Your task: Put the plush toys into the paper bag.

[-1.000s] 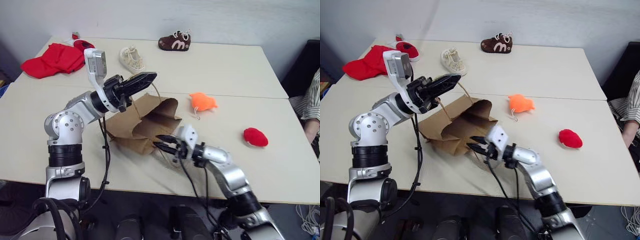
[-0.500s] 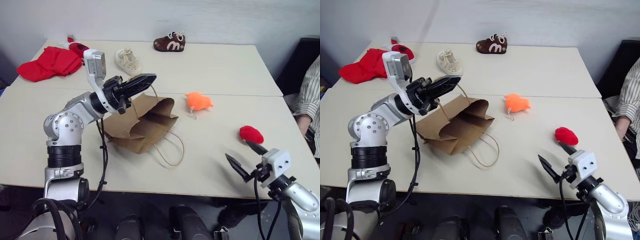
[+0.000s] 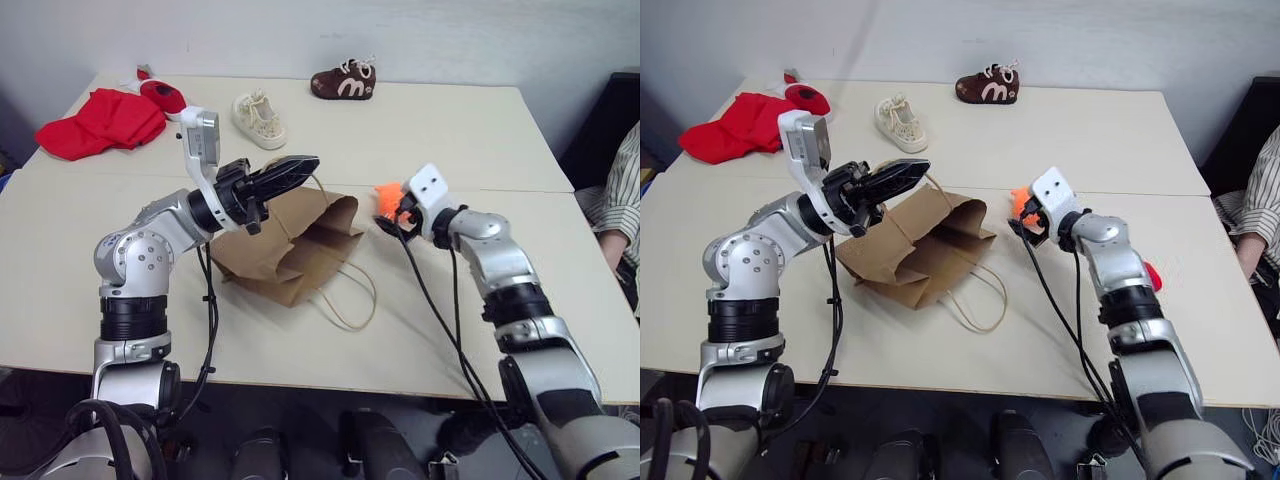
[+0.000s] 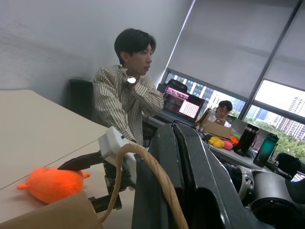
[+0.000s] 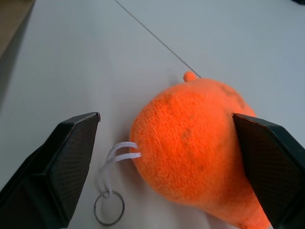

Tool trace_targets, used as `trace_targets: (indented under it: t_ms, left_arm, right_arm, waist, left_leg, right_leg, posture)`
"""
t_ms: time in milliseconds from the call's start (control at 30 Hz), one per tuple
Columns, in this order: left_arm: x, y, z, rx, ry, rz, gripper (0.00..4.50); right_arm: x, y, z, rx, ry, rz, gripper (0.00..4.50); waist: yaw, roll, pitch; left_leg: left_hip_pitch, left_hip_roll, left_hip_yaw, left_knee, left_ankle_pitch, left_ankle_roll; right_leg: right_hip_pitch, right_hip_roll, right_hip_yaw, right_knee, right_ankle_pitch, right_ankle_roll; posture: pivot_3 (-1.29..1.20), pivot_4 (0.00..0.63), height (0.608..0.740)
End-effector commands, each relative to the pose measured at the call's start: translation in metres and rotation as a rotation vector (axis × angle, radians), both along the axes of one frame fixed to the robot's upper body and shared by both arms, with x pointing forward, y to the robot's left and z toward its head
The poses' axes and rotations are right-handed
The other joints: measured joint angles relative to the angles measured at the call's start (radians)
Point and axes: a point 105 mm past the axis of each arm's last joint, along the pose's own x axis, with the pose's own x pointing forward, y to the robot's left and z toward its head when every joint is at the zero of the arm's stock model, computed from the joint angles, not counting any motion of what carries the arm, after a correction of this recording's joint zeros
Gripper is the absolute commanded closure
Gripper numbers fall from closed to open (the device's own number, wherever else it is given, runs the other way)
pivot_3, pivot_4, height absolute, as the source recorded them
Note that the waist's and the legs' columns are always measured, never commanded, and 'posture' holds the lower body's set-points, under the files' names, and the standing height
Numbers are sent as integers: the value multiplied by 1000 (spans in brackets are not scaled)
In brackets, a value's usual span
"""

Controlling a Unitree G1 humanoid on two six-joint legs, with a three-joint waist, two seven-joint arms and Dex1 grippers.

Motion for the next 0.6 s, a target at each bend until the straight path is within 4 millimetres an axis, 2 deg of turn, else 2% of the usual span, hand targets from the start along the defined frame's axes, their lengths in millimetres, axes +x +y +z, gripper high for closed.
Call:
trace_targets:
  t_ms: [33,200,300,367,433,500,533,600]
  left_arm:
    - [-6,2,6,23,-65,18,4500]
    - [-6,4,12,3,-73,19,4500]
    - [-7,2,16,-5,-78,4,4500]
    - [-8,1,17,-8,-80,-1,4500]
    - [-8,1,19,-22,-83,1,4500]
    - [-8,1,20,-37,-80,0,4500]
    - [-9,0,20,-38,-77,-2,4500]
    - [-9,-1,17,-31,-70,-13,4500]
  right_arm:
    - [7,-6,-1,-33,17,-31,989]
    - [1,-11,16,7,-56,38,2769]
    - [-29,-1,34,90,-102,274,3673]
    - [-59,5,47,174,-98,417,4203]
    - [-93,11,60,256,-80,532,4407]
    - [-127,21,62,256,-59,631,4407]
    - [-139,25,58,255,-24,653,4407]
    - [-149,36,46,231,24,639,4408]
  waist:
    - [-5,0,0]
    - [-10,0,0]
    - [-5,0,0]
    - [-4,1,0]
    - [-1,2,2]
    - [2,3,2]
    - [1,3,2]
    - [1,2,2]
  left_leg:
    - [0,0,0,0,0,0]
    - [1,0,-1,0,0,0]
    - [0,0,-2,0,0,0]
    - [-1,0,-2,-1,0,0]
    - [-1,0,-3,-1,0,0]
    - [-1,1,-3,0,0,-1]
    - [-1,1,-3,0,0,-1]
    - [1,1,-3,0,0,-1]
  right_leg:
    - [0,0,0,1,0,0]
    - [0,0,0,2,0,0]
    - [1,0,-1,1,0,0]
    - [1,0,-1,0,0,1]
    - [1,0,-2,0,0,1]
    - [1,0,-2,1,0,1]
    - [0,0,-2,1,0,1]
    - [2,1,-1,-3,0,1]
  posture:
    - [0,150,740]
    - [0,150,740]
    - [0,150,740]
    - [0,150,740]
    - [0,150,740]
    - [0,150,740]
    - [0,150,740]
    - [0,150,740]
